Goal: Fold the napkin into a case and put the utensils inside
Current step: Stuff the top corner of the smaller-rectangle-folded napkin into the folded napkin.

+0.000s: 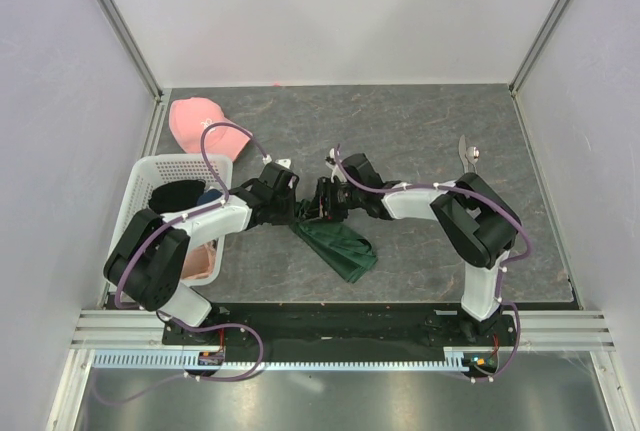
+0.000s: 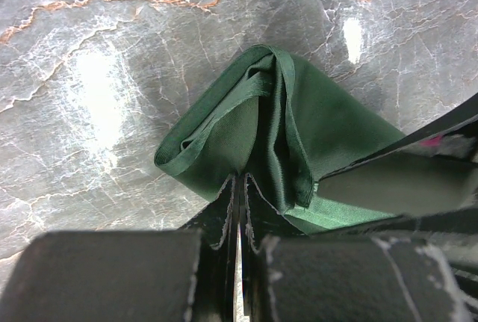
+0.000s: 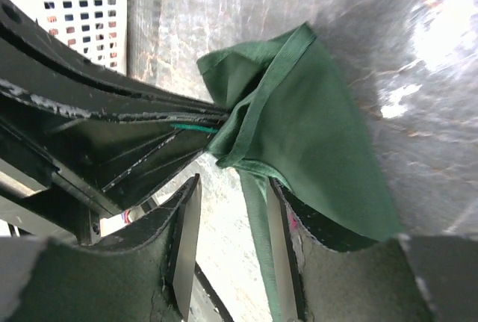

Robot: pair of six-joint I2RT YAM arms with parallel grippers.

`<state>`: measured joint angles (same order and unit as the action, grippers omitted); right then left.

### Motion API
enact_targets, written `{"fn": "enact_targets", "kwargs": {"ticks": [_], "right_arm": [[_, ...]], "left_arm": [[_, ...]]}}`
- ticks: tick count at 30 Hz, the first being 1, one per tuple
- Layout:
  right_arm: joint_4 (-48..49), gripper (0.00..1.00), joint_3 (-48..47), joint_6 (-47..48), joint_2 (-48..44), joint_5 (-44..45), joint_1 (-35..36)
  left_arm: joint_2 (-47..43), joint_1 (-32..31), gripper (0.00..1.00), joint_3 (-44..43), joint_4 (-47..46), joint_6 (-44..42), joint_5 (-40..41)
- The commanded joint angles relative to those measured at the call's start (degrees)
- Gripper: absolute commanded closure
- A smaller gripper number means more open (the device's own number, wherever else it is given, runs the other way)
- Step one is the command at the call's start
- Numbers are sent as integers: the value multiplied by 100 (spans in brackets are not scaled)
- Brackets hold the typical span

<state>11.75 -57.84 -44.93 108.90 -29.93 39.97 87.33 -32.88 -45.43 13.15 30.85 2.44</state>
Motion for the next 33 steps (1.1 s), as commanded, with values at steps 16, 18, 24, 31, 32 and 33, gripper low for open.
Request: {"fn": "enact_targets", "kwargs": {"ticks": [16,18,24,31,32,33], "right_arm": [[1171,78,-324,-534,694,-338,46],[1381,87,-263,-648,790,-320,55],[2075,100,-8,-1333,1019,338,204],[2016,100,54,-1563,1124,1165,389],[1981,100,19,-1563,1124,1165,380],[2137,100,-16,-1580,1142,939,372]], "left_arm": [[-243,1,98,-97,-67,88,-50],[-251,1,98,-141,-58,88,-146],[-278,1,98,-247,-58,316,-884],[-322,19,98,-370,30,387,-1149],[-331,19,98,-388,56,404,-1149],[-304,19,98,-379,56,413,-1123]]}}
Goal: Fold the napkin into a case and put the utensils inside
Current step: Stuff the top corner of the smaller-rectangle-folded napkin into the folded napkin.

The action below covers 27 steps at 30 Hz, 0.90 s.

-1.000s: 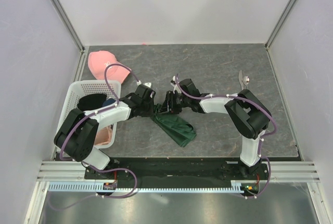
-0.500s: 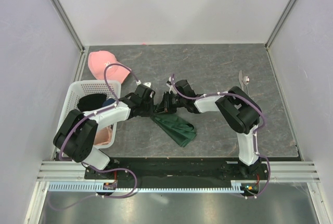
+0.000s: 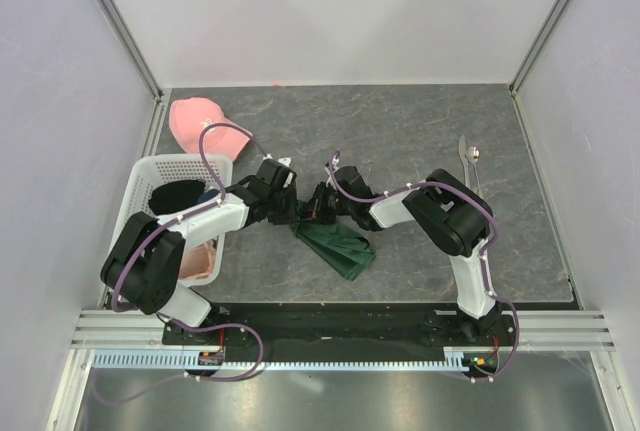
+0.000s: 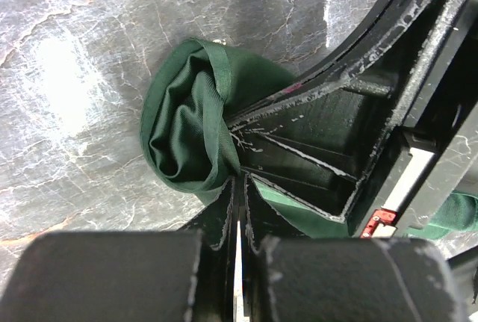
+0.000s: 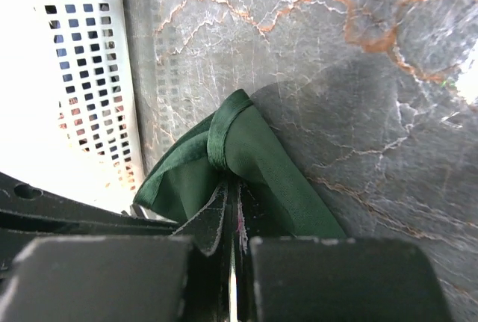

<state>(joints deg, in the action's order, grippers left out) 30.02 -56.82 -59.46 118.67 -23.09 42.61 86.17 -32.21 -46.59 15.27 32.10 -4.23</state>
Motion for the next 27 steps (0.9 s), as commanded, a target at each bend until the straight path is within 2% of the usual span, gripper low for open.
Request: {"fn": "enact_targets", "kwargs": {"ticks": [1,4,7,8,10,14,19,24,27], "right_arm": [[398,100,-119,-162,130,166,98],[549,100,-84,-364,-19,-300,90],[59,100,74,-93,-439,-231,37],[-457,97,39,47,-528,-205,11],[-856,92,-84,461,-670,-292,-60],[-1488,90,-198,892,-837,-266,-139],[-1727,90,-242,1156,-978,-240,-235],[-1728,90,-286,1367,-881,-327,-402],[-1605,94,-435,1324,-636,-494,-403]], "left_arm": [[-84,-40,98,-280,-147,271,-421],[241,-23,98,-386,29,104,-114],[409,30,98,-360,64,-36,220],[383,30,98,-351,73,-46,377],[304,30,98,-316,64,-72,553],[207,30,98,-351,108,-133,537],[207,30,98,-333,108,-134,511],[242,30,98,-298,64,-98,441],[164,30,98,-237,-50,-46,265]]}}
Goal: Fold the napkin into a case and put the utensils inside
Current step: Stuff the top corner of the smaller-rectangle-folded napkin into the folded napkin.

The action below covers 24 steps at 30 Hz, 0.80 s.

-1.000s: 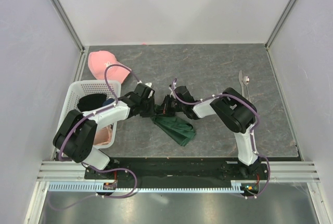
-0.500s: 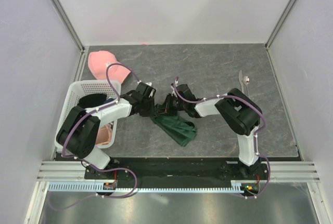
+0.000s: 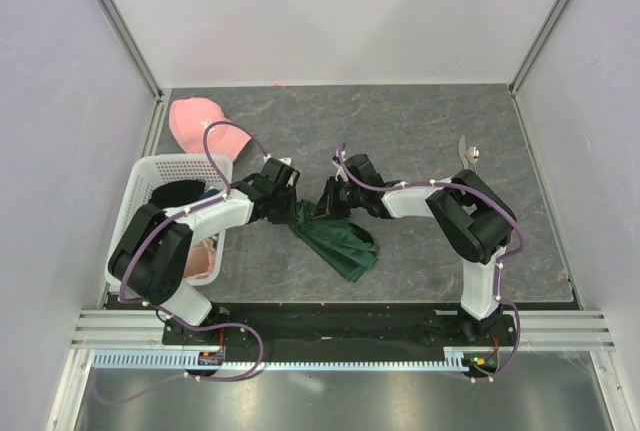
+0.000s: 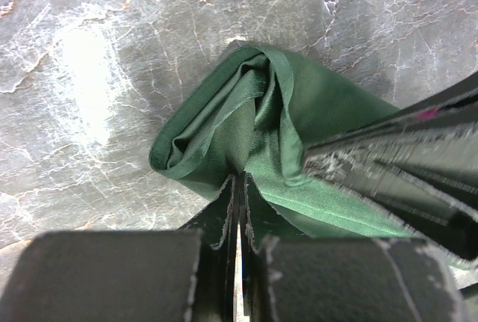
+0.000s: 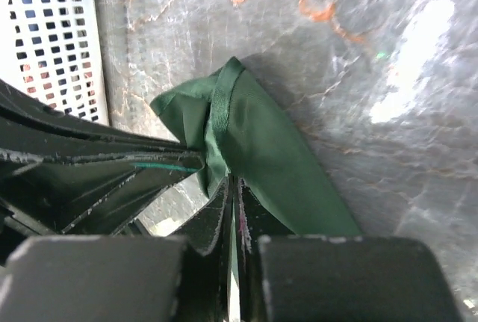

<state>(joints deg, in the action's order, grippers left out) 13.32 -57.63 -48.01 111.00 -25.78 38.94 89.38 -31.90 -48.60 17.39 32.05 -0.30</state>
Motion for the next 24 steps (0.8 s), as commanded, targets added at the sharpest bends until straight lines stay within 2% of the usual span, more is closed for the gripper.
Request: {"fn": "enact_targets", "kwargs": {"ticks": [1,5,8,13,14,16,21,24], "right_arm": [[265,97,-372,100,202,-287,-35],[1004,100,-486,-550,562,-568,131],[1347,100,-592,-1077,826,-420,298],[2365,100,-224,-1965,1108,-121,316],[2438,98,-171,-2045,1091,-120,281],[2465,83,-82,-2011,1003,-216,263],[1613,68,-109,-1642,643,-278,211],[1578,66,41,-1633,432,-314,184]], "left_arm": [[-176,0,98,-27,-314,-24,-233],[-299,0,98,-9,-359,11,-401],[-360,0,98,8,-359,29,-357],[-141,8,98,-97,-403,-15,-322],[77,8,98,-132,-377,-32,-305],[202,8,98,-168,-367,-15,-278],[-8,8,98,61,-508,73,-164],[-210,8,98,158,-517,91,-129]]}}
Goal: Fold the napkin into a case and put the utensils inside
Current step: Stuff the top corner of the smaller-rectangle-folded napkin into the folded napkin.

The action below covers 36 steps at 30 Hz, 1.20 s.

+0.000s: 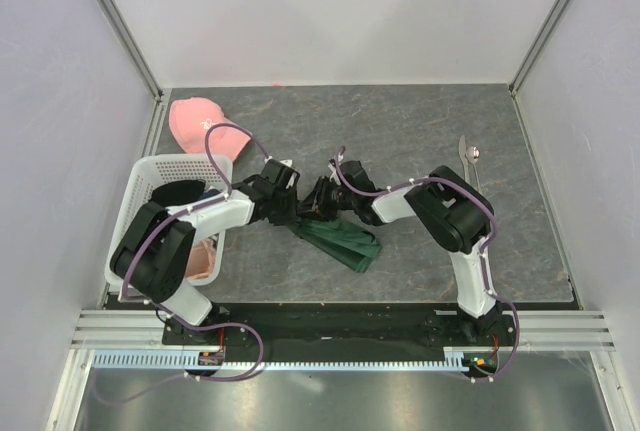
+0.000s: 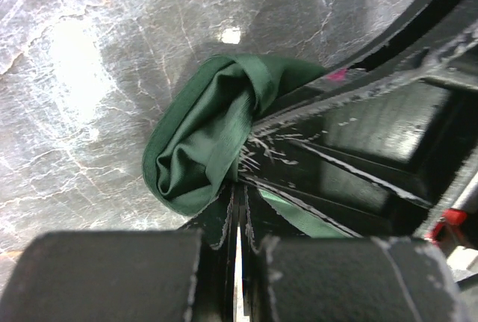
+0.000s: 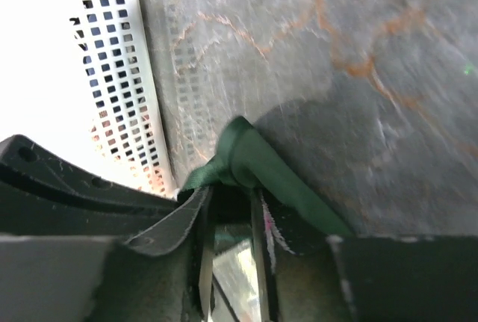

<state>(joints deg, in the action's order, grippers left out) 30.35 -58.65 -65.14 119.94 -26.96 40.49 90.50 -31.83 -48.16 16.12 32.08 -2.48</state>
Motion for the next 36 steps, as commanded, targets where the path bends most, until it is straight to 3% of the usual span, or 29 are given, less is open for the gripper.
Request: {"fn": "enact_targets", "kwargs": {"ticks": [1,11,16,21,33,36], "right_arm": [[-195,66,152,124,-515,-178,38],[-503,61,319,353,-990,-108,-102],[-1390,71,-14,1247,-868,-11,-261],[-1453,91,-15,1382,-674,94,-200],[-1074,99,293,1117,-533,517,108],[-1338,97,197,1319,-656,481,91]], "left_arm": [[-366,2,98,140,-373,97,116],[-463,2,98,149,-294,53,178],[-384,2,98,105,-294,36,160],[-226,2,98,-79,-267,36,143],[846,2,97,-975,-48,-8,230],[820,2,89,-1037,22,-34,529]]}}
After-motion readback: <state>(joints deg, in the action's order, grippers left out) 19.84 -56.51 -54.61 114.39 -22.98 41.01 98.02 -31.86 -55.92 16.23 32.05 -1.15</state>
